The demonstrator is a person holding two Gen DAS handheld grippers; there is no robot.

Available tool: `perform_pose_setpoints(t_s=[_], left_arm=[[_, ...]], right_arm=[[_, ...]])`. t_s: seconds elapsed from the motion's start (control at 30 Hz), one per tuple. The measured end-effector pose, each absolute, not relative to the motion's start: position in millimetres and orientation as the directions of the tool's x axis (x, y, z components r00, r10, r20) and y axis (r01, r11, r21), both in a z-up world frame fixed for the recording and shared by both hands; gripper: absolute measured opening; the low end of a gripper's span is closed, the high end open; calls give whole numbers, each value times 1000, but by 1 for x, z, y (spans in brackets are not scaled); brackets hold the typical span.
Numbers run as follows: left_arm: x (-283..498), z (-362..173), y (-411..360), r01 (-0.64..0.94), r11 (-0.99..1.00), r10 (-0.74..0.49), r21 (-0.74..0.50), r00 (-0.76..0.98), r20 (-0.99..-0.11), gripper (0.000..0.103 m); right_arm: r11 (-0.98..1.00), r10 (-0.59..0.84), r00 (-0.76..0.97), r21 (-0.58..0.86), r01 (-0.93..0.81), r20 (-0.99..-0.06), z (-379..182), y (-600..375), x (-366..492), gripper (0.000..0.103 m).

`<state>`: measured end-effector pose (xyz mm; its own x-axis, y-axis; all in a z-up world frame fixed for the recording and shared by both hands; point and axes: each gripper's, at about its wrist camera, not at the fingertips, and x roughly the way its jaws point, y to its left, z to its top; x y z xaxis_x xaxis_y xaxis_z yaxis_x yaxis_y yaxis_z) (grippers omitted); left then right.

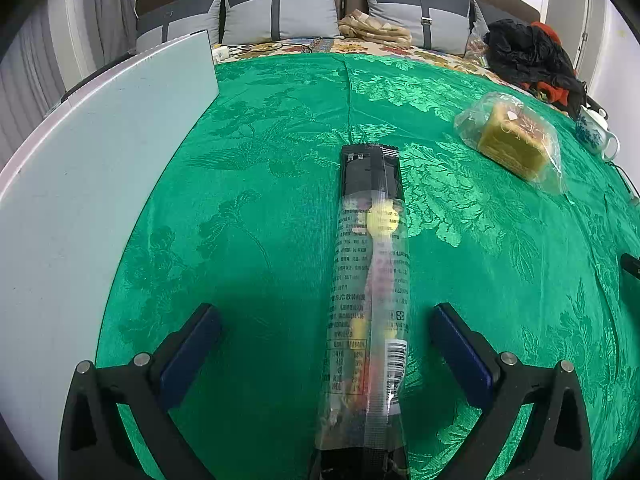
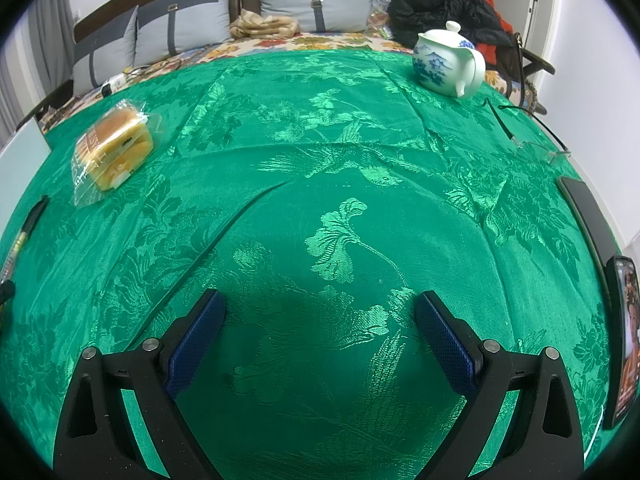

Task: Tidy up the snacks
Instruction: 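Hold the striped tube with left tool while right tool grasps the bread pouch, then carry the striped tube with left tool while right tool carries the bread pouch to the box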

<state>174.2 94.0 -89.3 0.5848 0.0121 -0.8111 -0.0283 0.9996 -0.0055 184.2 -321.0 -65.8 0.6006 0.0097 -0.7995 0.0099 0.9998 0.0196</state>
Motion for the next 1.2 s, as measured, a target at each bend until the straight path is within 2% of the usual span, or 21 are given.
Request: perform_pose_setpoints(t_s=[0.2, 0.27, 0.37, 0.5, 0.63, 0.77, 0.83, 0.87, 0.9, 1.07, 1.13, 1.2], left_arm=[[174, -90, 94, -28, 1000, 12, -6, 585, -811, 103], [174, -89, 95, -28, 1000, 11, -7, 585, -811, 103], [175, -88, 95, -28, 1000, 10, -8, 585, -811, 103], [175, -88, 95, -29, 1000, 10, -9, 585, -811, 103], [175, -89, 94, -29, 1000, 9, -9, 585, -811, 103], [175, -89, 95, -29, 1000, 9, -9, 585, -811, 103], [175, -89, 94, -29, 1000, 9, -9, 585, -811, 103], [175, -89, 95, -29, 1000, 10, -9, 585, -811, 103], [175, -89, 95, -29, 1000, 10, -9, 585, -811, 103], [177, -87, 94, -14, 1000, 5, -3, 567, -824, 102], [177, -82, 93, -13, 1000, 2, -6, 542, -840, 89], [172, -74, 87, 9, 1000, -4, 1, 547, -837, 35]], right_arm=[[999, 39, 584, 28, -28, -811, -64, -320, 187, 98], [989, 134, 548, 79, -123, -826, -59, -312, 197, 95], [944, 295, 564, 142, -299, -771, -23, -280, 217, 95], [856, 376, 550, 51, -515, -746, 16, -211, 255, 96], [754, 325, 472, -77, -652, -820, 8, -147, 301, 96], [730, 160, 429, -186, -658, -889, -36, -117, 335, 96], [762, 128, 379, -154, -629, -916, -52, -119, 348, 94], [786, 143, 362, -117, -607, -921, -55, -122, 352, 92], [813, 176, 370, -77, -577, -912, -54, -129, 352, 79], [876, 366, 393, 170, -452, -844, -30, -166, 315, 76], [871, 418, 395, 238, -430, -818, -22, -179, 284, 77], [871, 438, 403, 269, -412, -803, -20, -193, 247, 77]])
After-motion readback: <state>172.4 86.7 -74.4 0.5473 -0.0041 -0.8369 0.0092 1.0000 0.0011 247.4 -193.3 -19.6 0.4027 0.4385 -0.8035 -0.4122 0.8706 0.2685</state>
